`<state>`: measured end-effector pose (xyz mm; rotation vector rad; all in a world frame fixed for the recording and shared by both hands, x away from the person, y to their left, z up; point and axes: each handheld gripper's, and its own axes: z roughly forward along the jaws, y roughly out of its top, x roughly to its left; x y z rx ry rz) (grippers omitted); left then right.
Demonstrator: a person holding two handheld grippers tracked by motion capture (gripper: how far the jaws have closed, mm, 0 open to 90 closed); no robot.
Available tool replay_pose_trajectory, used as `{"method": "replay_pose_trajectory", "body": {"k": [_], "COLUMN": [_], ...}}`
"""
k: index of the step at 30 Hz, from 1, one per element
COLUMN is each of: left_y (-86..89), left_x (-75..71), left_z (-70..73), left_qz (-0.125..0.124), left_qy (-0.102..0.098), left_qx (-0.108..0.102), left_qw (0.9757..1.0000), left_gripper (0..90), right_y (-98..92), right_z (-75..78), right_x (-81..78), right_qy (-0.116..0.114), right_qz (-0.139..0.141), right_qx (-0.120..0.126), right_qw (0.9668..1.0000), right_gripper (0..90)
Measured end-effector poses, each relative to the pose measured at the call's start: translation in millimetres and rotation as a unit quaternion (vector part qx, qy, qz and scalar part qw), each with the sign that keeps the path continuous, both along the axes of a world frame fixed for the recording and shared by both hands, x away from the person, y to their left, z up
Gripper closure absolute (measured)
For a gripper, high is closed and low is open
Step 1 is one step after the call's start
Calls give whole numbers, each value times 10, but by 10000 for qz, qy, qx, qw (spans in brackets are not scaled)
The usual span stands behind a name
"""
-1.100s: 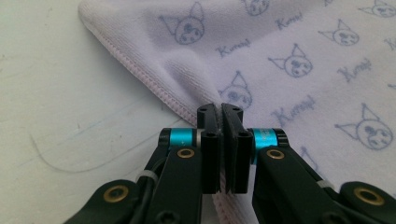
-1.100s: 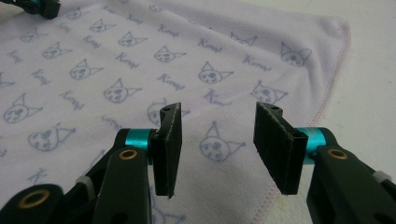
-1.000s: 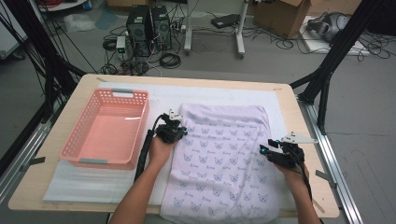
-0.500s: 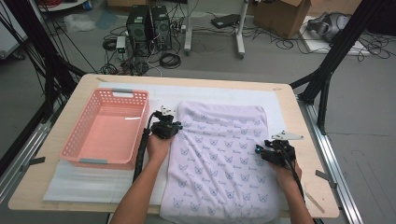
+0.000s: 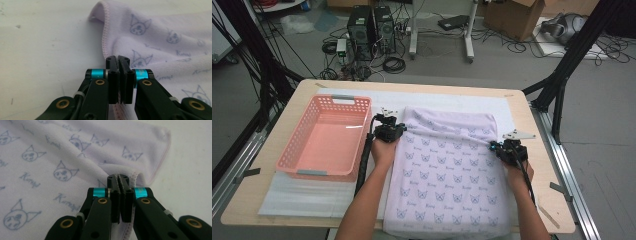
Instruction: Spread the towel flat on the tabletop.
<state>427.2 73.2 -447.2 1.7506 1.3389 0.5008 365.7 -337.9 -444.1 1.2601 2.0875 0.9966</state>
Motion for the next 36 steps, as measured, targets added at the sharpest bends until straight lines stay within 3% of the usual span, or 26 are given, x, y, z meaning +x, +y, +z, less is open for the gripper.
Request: {"method": "replay_pose_trajectory", "body": {"k": [3, 5, 7, 8, 10, 14, 16, 18, 22, 26, 29, 30, 31, 33, 35, 36], "left_y": [62, 37, 16, 23, 48, -27, -61, -59, -61, -48, -43, -51, -58, -69, -97, -92], "left_x": [62, 54, 37, 33, 28, -73, -110, -118, -154, -286, -366, -412, -470, -559, -678, -730], "left_z": [-43, -17, -20, -27, -18, 82, 116, 129, 121, 116, 140, 153, 168, 183, 156, 144], "left_qz": [209, 123, 31, 12, -38, -476, -666, -757, -930, -1070, -1280, -1328, -1348, -1410, -1464, -1484], "left_qy": [223, 82, 73, 133, 188, -124, -204, -245, -60, -110, 119, 74, -43, -71, -97, -75], "left_qx": [-220, -119, -16, 5, -185, 36, 106, 44, 7, -108, -63, -68, -49, -16, 233, 226], "left_qw": [9993, 9998, 10000, 9999, 9996, 9988, 9975, 9968, 9956, 9941, 9917, 9911, 9909, 9900, 9889, 9886], "left_gripper": [866, 865, 847, 798, 631, 523, 491, 458, 444, 438, 414, 403, 409, 415, 416, 417], "right_y": [35, 86, 113, 118, 103, -8, -59, -86, -184, -257, -300, -290, -275, -229, -200, -197], "right_z": [-15, -23, -37, -48, -22, 103, 135, 137, 159, 120, 28, -10, -35, -34, -18, -14], "right_x": [78, 96, 99, 102, 77, -4, -54, -109, -252, -433, -593, -634, -656, -715, -799, -838], "right_qy": [-39, -61, -84, -40, -76, -260, -266, -216, -164, -122, -114, -69, -51, -27, -27, -36], "right_qz": [-23, -156, -310, -342, -428, -502, -438, -382, -212, -21, 8, 48, 116, 219, 255, 249], "right_qx": [61, -108, -93, -44, -32, 111, 205, 239, 393, 592, 853, 834, 682, 395, 427, 459], "right_qw": [10000, 9998, 9994, 9994, 9990, 9983, 9985, 9988, 9989, 9982, 9963, 9965, 9976, 9990, 9988, 9986], "right_gripper": [887, 887, 884, 869, 776, 723, 701, 682, 678, 618, 556, 555, 550, 547, 573, 573]}}
